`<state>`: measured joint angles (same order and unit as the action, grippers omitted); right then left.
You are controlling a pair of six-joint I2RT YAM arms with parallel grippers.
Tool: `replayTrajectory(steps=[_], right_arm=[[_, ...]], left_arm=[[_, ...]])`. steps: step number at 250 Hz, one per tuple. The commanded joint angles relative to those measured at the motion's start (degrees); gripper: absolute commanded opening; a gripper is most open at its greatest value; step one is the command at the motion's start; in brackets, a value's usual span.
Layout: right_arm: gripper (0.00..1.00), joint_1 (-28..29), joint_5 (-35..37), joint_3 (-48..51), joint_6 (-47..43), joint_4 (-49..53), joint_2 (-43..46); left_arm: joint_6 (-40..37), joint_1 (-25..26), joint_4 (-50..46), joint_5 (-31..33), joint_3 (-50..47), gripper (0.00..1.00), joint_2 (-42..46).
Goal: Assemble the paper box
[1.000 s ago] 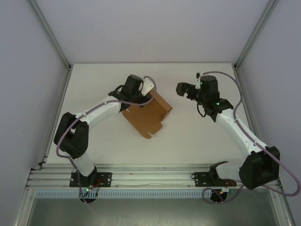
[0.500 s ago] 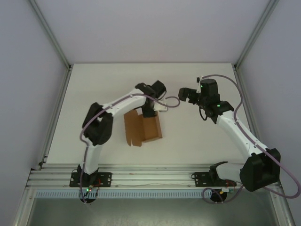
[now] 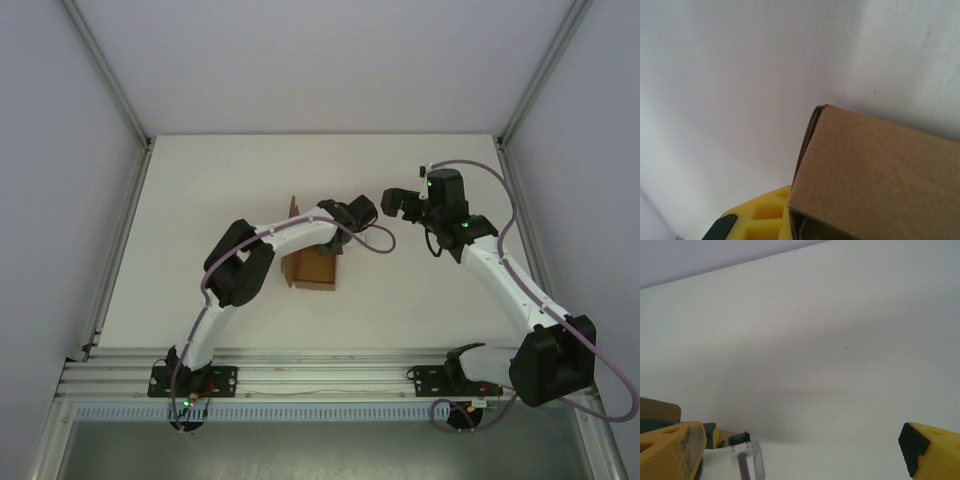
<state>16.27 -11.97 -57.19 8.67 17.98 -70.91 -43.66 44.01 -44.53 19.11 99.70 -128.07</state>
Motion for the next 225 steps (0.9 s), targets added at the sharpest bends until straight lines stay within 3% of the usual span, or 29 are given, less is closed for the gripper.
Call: replayTrajectory(steps=[1,39,66,80,104,156,193,220,225], right_arm=[[1.0,-0.5,0.4,1.0,-1.1,-1.0,0.2],[1.0,-0.7,-0.3,0.9,-0.8,-1.2,-0.3],[1.0,-0.7,-1.0,0.8,-0.6,-1.4,-0.5],[1.0,-0.6,-1.3,0.9,-0.6,-1.6,-0.4],[1.0,-0.7,-1.7,0.8,-0.7,-1.5,-0.5],[1.0,-1.0,-1.6,0.0,-1.5,-0.5,-0.2],[1.0,-2.0,-0.4,-0.7,-2.4,0.7,0.8],[1.0,-2.9,-3.3,-1.3,-4.4,1.0,0.7],[1.0,-3.1,-5.1,-1.4,-5.5,0.9,0.2]], left_arm=[[-0.7,-0.4,11.0,1.7,-5.0,0.0,-2.4],[-0.6,-0.3,9.7,2.7,-3.7,0.01,-3.6],[-0.9,-0.4,8.5,2.2,-2.3,0.18,-2.5],[-1.3,-0.3,8.3,2.2,-2.0,0.21,-1.1],[-1.9,-0.3,7.0,1.1,-1.2,0.4,1.9],[-3.0,-0.9,5.9,-3.2,-1.3,0.49,9.2],[-1.6,-1.3,5.3,-5.9,-2.4,0.61,14.2],[1.0,-1.9,7.2,-6.9,-4.7,0.66,18.4],[1.9,-2.1,8.3,-6.7,-5.4,0.77,20.6]])
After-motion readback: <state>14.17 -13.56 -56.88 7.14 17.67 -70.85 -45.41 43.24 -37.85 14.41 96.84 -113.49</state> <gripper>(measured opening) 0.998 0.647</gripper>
